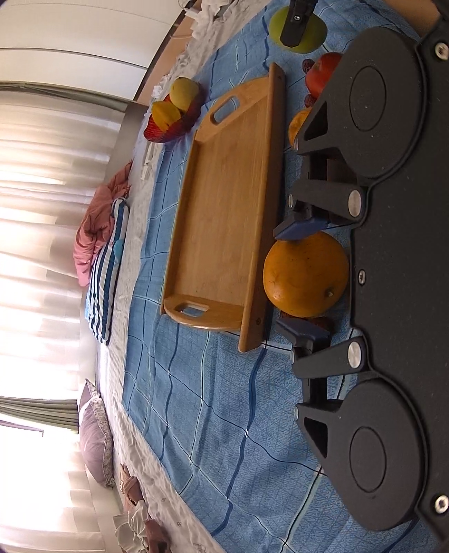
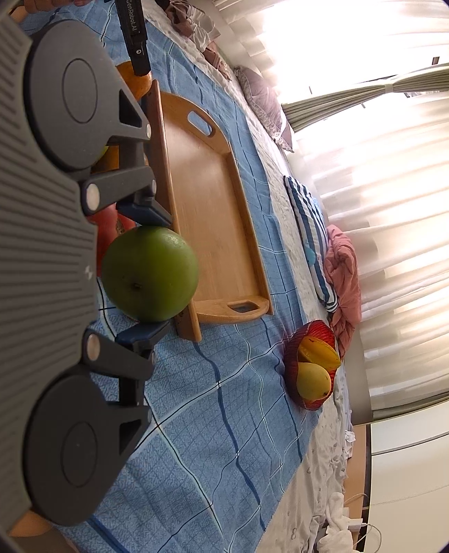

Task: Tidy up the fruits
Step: 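Lift the orange with the left tool while the right tool lifts the green apple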

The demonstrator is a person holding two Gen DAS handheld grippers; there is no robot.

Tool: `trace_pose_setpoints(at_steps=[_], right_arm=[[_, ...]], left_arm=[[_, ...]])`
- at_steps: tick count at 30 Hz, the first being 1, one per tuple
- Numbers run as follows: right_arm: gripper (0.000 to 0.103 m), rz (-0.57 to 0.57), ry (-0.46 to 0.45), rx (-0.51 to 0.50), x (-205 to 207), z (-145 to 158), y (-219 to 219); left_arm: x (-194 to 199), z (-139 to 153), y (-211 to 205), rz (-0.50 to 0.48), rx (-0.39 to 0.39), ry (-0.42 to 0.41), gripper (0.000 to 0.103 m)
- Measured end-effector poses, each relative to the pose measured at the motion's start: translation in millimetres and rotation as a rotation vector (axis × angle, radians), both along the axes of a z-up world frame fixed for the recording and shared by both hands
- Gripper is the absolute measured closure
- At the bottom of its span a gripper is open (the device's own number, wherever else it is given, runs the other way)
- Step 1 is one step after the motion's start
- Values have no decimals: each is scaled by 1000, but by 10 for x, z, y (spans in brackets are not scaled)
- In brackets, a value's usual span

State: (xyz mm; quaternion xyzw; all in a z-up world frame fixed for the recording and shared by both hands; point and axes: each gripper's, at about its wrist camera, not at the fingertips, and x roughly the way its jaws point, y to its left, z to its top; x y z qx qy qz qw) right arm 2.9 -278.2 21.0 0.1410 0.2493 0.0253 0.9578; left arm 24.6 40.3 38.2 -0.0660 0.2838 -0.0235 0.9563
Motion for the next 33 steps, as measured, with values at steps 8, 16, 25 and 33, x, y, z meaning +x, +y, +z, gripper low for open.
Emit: trace_pose_setpoints(at_steps=[8, 16, 25, 33], right_arm=[[41, 2, 4, -21, -6, -12, 34], [41, -4, -65, -66, -43, 90, 80], [31, -1, -10, -138, -25, 74, 171], [24, -86, -53, -227, -213, -19, 173]], left_arm=[[174, -108, -3, -48, -85, 59, 44], [395, -291, 115, -42, -198, 132, 39], [485, -317, 77, -16, -199, 128, 39], [452, -284, -9, -16, -157, 115, 39]])
